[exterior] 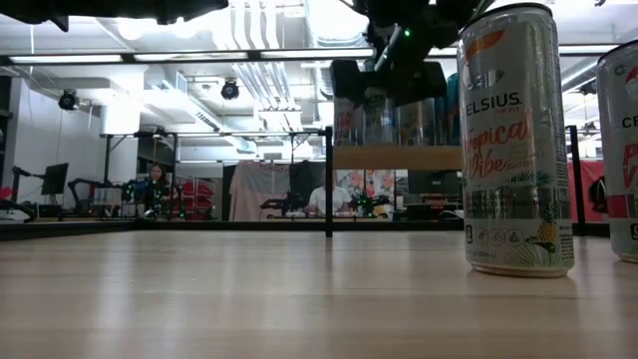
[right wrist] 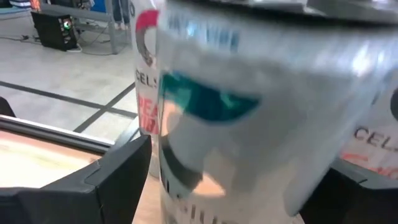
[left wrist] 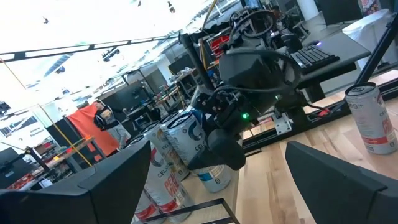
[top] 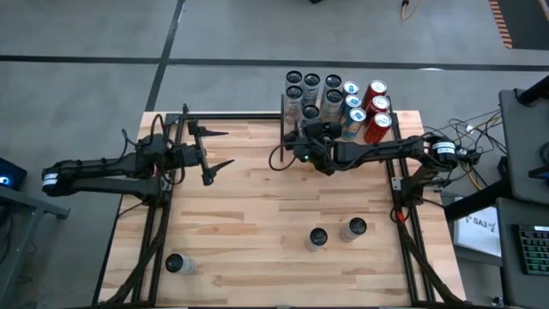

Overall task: Place canned beverage on shelf
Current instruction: Put the top white blue soda can on the shelf aligned with the other white blue soda can

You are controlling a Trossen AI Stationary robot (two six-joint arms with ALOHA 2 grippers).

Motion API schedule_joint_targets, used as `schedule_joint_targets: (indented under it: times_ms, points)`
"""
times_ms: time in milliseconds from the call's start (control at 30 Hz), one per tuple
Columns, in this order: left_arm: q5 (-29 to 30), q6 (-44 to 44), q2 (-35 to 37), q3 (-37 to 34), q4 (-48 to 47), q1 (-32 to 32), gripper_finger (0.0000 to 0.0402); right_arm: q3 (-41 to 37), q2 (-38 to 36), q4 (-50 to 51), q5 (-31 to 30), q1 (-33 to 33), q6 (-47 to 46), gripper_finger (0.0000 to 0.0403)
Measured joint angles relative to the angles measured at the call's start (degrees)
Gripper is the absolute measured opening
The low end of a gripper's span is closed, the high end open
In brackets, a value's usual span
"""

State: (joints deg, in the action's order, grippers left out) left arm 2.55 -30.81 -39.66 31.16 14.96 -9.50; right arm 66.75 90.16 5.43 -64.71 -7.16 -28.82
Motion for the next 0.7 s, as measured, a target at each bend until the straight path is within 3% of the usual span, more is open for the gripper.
schedule_joint_targets:
  times_ms: [400,700]
  points:
    - [0.00,0.02,0.00,0.00,-0.02,0.00,0.0356,5.48,-0.82,0.35,-0.20,-0.05,9.33,0.0327]
    - [0.01,0.01,0.00,0.00,-0.04,0.02,0.0356,10.38,-0.90,0.32,-4.94,-0.11,18.62,0.0327]
